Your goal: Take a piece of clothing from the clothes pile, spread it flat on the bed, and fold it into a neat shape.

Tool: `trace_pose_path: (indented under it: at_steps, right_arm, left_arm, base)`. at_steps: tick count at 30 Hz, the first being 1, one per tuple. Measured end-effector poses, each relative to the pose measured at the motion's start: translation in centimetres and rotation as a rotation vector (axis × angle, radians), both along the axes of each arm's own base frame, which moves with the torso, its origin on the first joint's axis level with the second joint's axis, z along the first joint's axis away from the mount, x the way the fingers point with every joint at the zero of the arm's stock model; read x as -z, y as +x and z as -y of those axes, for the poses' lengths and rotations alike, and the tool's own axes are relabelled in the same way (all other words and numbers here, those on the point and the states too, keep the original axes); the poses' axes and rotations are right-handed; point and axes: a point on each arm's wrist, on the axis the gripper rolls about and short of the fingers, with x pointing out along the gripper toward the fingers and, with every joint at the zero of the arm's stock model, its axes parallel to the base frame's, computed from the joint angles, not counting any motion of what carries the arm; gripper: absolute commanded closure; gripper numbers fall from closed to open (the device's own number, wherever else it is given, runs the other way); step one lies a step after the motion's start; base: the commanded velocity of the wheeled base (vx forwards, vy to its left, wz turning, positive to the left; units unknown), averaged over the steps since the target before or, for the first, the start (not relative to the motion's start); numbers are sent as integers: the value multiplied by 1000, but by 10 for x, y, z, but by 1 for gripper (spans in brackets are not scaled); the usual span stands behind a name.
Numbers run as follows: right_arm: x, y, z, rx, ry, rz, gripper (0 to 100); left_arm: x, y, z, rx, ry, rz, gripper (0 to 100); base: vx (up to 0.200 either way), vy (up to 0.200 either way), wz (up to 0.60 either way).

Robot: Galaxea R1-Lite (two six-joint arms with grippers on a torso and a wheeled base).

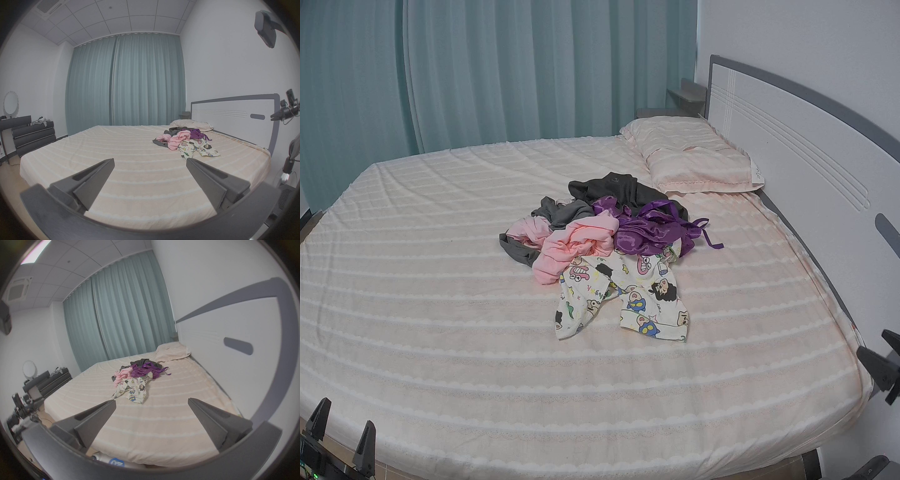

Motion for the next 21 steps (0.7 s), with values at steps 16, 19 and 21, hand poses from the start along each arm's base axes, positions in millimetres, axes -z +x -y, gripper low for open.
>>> trace_pose_path:
  at_steps: [16,19,21]
  right_arm:
    - [-6,167,-41,-124,243,-309,0]
    - [5,201,-54,-131,280,-360,0]
    - [15,225,-64,-130,303,-393,0]
  left_arm:
    - [0,0,0,0,0,0,0]
    - [0,0,0,0,0,0,0]
    - [0,0,0,0,0,0,0]
  base:
    - [0,0,0]
    - [0,0,0]
    - [0,0,0]
